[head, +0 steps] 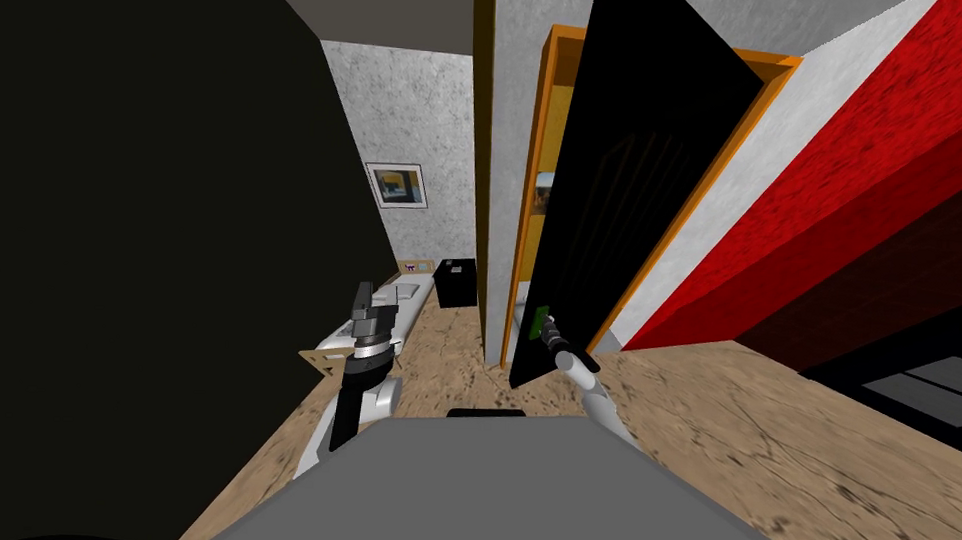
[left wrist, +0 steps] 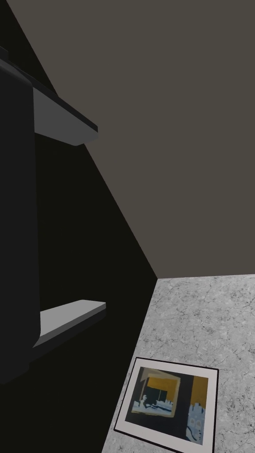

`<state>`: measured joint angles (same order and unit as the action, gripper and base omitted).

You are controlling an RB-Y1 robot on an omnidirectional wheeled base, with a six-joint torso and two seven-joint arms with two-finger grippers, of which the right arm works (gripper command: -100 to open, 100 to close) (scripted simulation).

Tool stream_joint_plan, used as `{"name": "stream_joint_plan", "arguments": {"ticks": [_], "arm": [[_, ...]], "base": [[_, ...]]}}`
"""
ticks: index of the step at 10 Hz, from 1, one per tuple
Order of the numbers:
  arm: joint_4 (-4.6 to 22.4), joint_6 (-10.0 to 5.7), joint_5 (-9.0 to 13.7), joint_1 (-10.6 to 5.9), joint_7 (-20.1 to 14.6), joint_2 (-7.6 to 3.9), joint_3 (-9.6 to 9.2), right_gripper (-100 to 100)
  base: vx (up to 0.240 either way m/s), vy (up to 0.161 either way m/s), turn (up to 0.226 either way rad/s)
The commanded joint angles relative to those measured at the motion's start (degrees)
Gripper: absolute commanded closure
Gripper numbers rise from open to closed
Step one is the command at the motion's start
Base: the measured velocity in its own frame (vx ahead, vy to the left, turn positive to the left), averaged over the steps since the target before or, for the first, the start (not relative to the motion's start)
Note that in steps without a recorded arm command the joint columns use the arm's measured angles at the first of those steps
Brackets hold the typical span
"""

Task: Pull the door open

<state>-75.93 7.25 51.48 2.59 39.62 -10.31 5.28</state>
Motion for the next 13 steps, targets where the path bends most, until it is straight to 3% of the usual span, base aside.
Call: {"name": "stream_joint_plan", "arguments": {"ticks": [1,4,5,11,12,13], "arm": [[2.4,0.33,1.2,0.76,0.0,-0.07,-0.13,100],[2.4,0.33,1.2,0.76,0.0,-0.07,-0.13,100],[1.8,0.95,3.6,1.47,0.1,0.23,-0.25,100],[1.8,0.95,3.6,1.47,0.1,0.23,-0.25,100],[1.1,1.56,6.0,2.19,0.3,0.52,-0.38,100],[1.1,1.56,6.0,2.19,0.3,0.52,-0.38,100]], "base": [[-0.040,-0.034,-0.003],[-0.004,-0.005,-0.001],[-0.027,-0.030,0.047],[-0.008,-0.011,0.004],[-0.034,-0.029,0.056],[-0.032,-0.032,0.053]]}}
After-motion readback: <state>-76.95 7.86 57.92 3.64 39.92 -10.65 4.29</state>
